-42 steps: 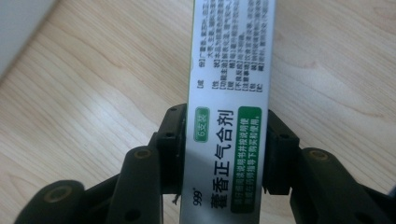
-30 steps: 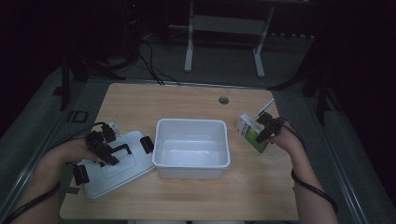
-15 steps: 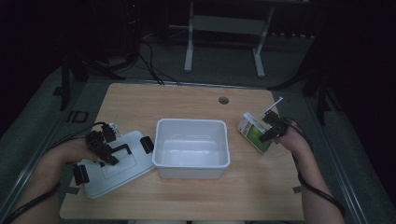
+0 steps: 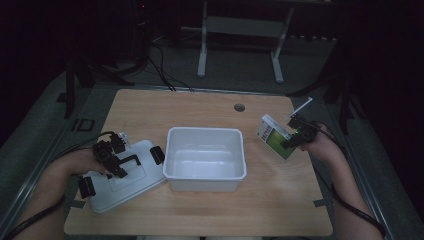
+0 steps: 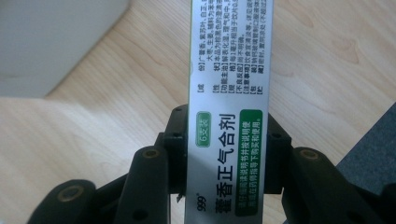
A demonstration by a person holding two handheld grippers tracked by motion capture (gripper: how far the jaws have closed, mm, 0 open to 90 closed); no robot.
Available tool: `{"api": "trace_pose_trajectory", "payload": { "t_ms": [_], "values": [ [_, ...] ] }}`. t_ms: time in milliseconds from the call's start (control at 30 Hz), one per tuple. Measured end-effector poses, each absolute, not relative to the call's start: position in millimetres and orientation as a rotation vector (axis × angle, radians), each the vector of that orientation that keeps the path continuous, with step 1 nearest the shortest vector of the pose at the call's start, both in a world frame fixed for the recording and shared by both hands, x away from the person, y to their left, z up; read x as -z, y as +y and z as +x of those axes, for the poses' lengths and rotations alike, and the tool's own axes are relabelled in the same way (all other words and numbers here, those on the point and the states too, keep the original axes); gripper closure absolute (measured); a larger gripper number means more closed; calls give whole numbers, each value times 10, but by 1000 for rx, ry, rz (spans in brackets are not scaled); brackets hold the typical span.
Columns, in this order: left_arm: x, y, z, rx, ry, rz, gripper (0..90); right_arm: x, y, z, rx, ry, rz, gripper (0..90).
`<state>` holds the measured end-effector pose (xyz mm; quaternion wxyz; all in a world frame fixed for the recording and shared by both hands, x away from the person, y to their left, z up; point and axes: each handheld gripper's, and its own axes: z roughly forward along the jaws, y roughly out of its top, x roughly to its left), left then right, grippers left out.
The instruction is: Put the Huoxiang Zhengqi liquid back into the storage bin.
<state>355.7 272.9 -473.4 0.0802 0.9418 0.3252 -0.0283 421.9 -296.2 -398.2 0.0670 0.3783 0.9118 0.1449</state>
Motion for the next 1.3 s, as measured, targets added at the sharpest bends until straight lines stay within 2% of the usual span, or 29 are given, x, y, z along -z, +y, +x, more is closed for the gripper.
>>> {"api": "trace_pose_trajectory", "payload": {
  "t_ms": [600,900,1300],
  "values": [
    [4737,2722,3557,82,983,2832,415,3433,-2642,4036,-623,2791,928,635],
    [4748,2698,3557,91,979,2831,415,3279,-2317,3934,-670,2835,774,635],
    [4755,2681,3558,91,974,2834,415,3256,-1885,3818,-686,2920,587,635]
  ]
}}
